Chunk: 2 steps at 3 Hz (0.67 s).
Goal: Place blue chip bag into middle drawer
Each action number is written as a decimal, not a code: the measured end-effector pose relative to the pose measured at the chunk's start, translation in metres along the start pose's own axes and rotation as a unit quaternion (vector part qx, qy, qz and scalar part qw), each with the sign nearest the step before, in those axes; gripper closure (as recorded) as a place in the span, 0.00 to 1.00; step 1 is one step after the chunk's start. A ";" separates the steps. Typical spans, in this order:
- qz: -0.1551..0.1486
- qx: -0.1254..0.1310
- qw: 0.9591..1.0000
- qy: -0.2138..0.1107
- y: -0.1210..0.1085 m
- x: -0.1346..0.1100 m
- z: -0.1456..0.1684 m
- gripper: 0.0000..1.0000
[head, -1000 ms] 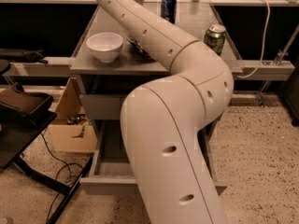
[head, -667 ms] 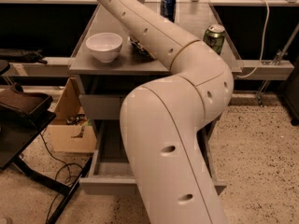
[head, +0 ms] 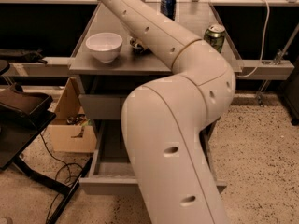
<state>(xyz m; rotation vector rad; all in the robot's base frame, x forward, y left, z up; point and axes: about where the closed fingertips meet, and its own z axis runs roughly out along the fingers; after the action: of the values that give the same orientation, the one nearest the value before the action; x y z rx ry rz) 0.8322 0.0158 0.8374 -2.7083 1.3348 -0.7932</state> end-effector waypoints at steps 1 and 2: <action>0.034 0.031 0.999 0.001 0.019 0.026 -0.031 1.00; 0.112 0.039 0.993 0.013 0.090 0.053 -0.099 1.00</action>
Offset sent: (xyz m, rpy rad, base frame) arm -0.1772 -0.1240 0.1179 0.1240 -0.1320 -0.3001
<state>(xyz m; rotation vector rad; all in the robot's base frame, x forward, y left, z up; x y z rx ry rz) 0.7482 -0.0616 0.9252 -2.4410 1.5444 -0.8427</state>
